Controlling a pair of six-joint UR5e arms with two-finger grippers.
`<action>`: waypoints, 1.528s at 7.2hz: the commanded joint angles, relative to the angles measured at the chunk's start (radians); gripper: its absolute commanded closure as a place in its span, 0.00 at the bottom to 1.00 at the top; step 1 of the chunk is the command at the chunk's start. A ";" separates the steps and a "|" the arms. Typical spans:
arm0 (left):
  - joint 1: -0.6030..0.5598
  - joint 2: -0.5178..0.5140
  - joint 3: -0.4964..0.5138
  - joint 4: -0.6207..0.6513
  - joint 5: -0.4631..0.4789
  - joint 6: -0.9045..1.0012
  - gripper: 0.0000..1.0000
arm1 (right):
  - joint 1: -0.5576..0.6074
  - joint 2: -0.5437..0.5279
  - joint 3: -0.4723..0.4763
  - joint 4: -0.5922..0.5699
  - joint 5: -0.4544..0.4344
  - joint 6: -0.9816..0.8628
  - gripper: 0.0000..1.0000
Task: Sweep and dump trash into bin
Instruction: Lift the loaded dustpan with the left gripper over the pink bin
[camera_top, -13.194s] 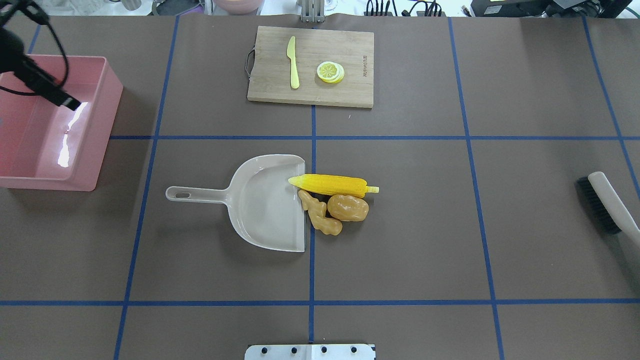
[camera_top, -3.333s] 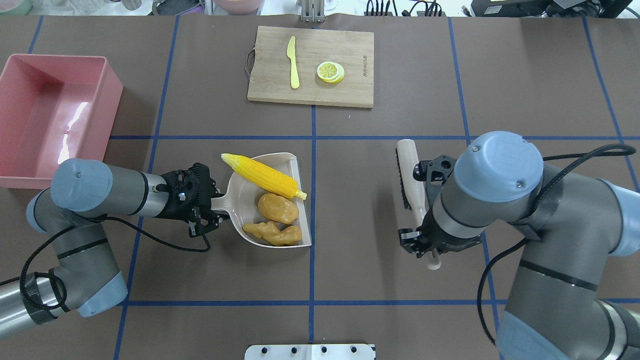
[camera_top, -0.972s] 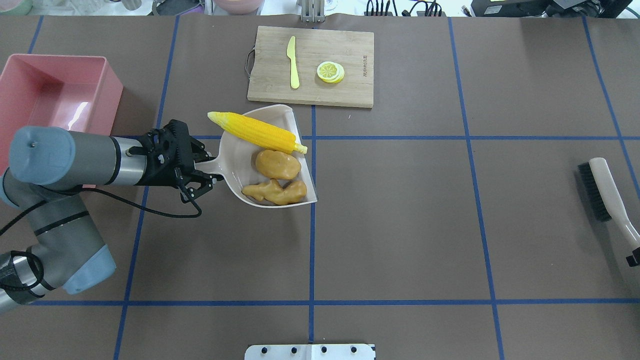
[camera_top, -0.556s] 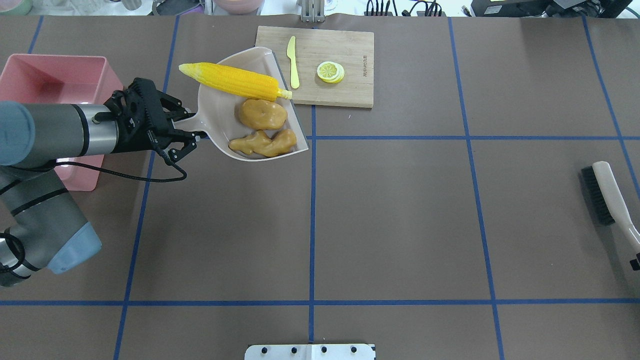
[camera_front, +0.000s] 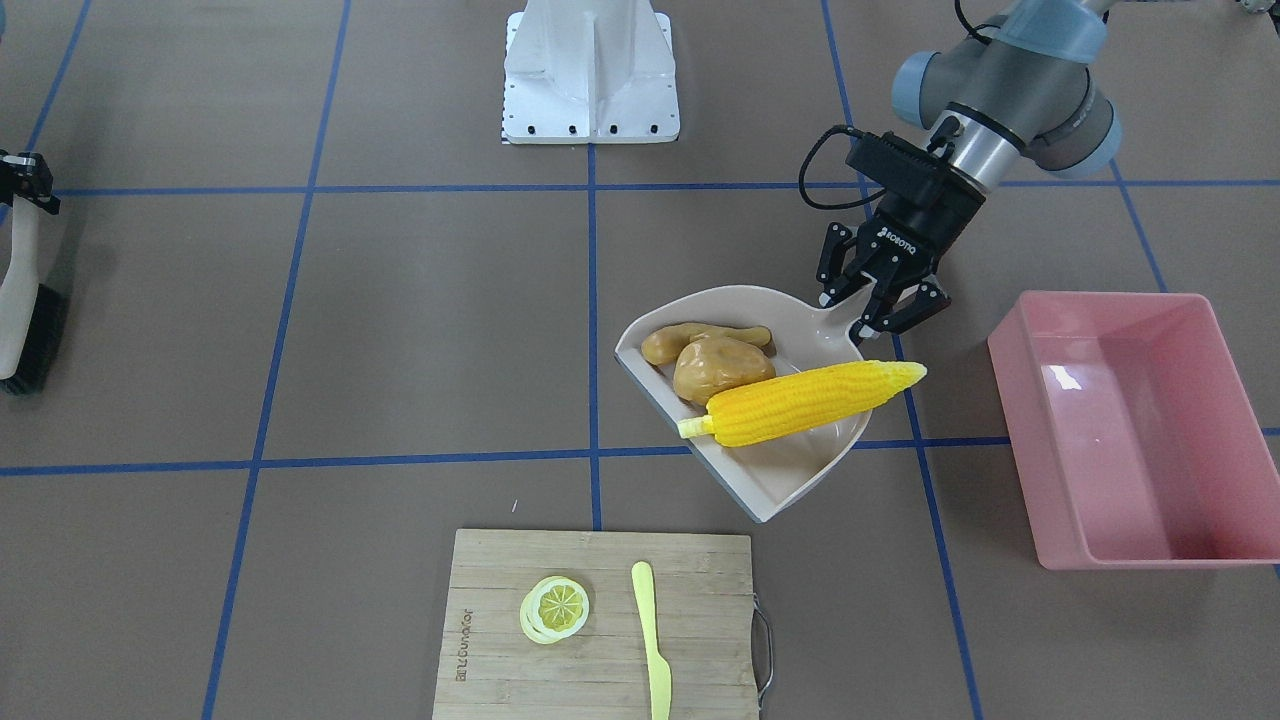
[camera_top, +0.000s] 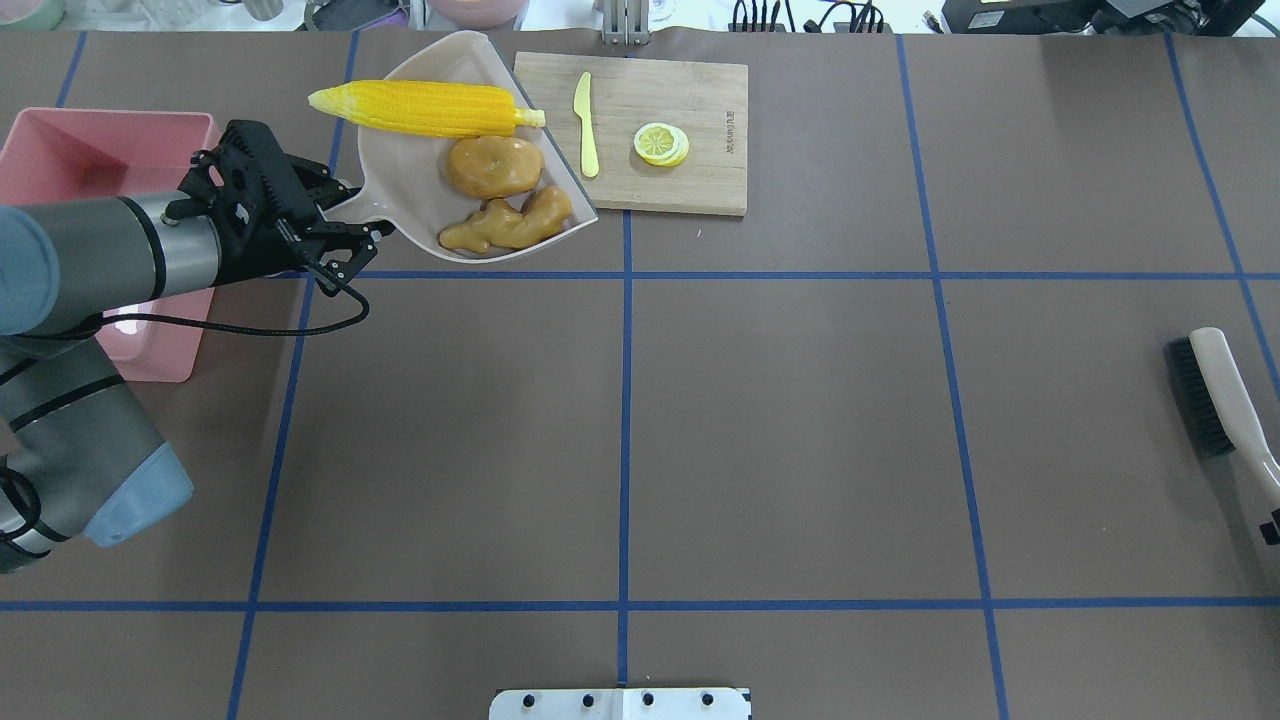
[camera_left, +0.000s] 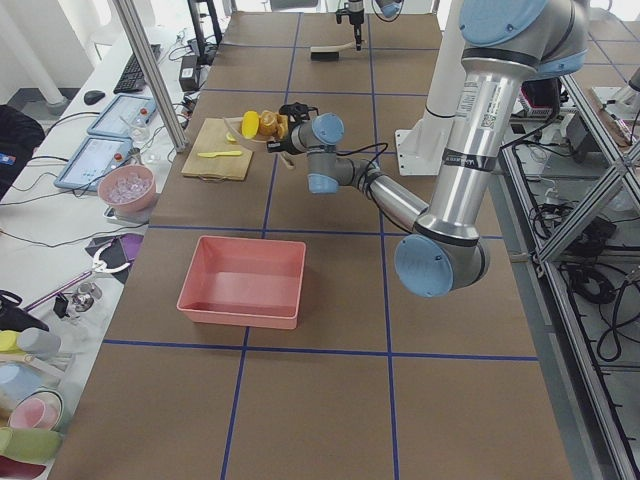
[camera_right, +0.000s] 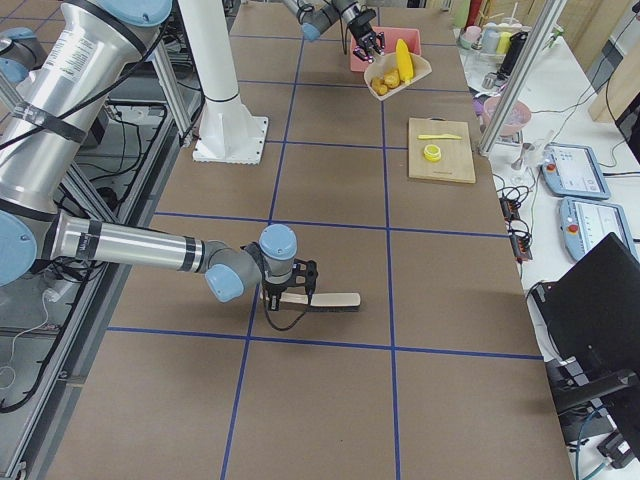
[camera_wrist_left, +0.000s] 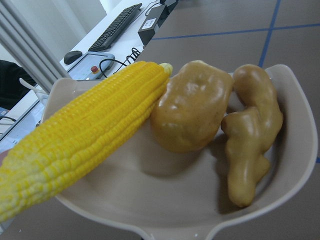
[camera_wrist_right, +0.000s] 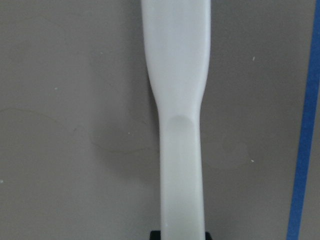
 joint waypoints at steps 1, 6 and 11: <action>-0.001 0.050 -0.046 -0.010 0.137 -0.082 1.00 | 0.015 0.001 -0.001 0.000 0.004 0.006 0.00; -0.016 0.274 -0.115 -0.010 0.308 -0.614 1.00 | 0.267 0.048 -0.002 -0.163 0.071 -0.319 0.00; -0.017 0.426 -0.149 -0.110 0.216 -1.485 1.00 | 0.524 0.261 0.005 -0.665 -0.018 -0.781 0.00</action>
